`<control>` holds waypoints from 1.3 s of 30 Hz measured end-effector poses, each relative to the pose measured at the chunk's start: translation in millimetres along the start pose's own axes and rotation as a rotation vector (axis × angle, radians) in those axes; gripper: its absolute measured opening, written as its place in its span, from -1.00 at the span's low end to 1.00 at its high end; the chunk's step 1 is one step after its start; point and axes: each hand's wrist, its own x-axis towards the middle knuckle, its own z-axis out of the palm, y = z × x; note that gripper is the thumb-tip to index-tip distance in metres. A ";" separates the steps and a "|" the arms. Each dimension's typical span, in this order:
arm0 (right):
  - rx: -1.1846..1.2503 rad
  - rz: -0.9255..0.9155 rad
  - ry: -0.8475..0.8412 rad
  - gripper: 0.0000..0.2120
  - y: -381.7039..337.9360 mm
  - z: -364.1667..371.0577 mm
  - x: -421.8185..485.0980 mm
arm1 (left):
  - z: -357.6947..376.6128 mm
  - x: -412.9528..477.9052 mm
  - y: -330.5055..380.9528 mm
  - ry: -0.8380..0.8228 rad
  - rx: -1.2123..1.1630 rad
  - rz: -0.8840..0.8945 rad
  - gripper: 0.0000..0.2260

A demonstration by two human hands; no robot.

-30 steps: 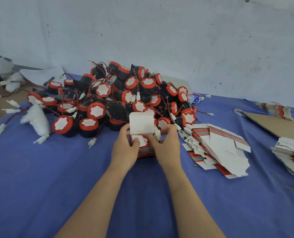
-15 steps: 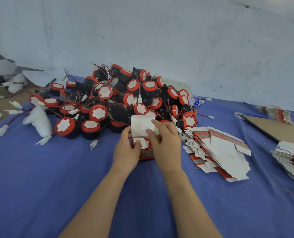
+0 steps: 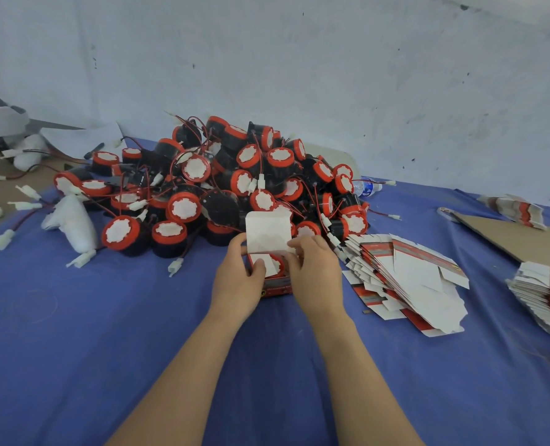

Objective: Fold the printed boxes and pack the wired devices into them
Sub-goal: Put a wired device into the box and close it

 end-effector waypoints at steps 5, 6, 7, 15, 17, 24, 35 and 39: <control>-0.088 0.019 0.032 -0.83 0.6 4.0 -1.4 | 0.2 -0.6 0.9 -0.002 0.006 0.006 -0.60; -0.074 0.047 0.038 -0.82 0.2 4.0 -1.4 | 0.3 -0.9 1.1 -0.002 0.010 0.009 -0.59; -0.070 0.070 0.040 -0.81 -0.1 3.8 -1.3 | 0.4 -1.2 1.4 -0.002 0.011 0.012 -0.59; -0.227 0.079 -0.058 -0.81 -8.5 -4.6 0.6 | 0.8 -1.8 2.3 -0.001 0.013 0.019 -0.59; -0.331 0.073 -0.103 -0.77 -10.7 -6.4 2.0 | 1.1 -2.0 3.3 -0.004 0.018 0.020 -0.58; -0.397 0.160 -0.269 -0.72 -3.0 -12.5 2.6 | 0.5 -3.5 4.6 -0.007 0.030 0.041 -0.58; 0.046 0.006 -0.011 -0.77 -9.3 5.7 -5.9 | 0.0 -0.7 1.3 0.068 0.055 0.075 -0.76; 0.389 0.202 -0.005 -0.67 -3.2 6.8 -5.4 | 1.0 -2.3 1.5 0.076 0.053 0.057 -0.74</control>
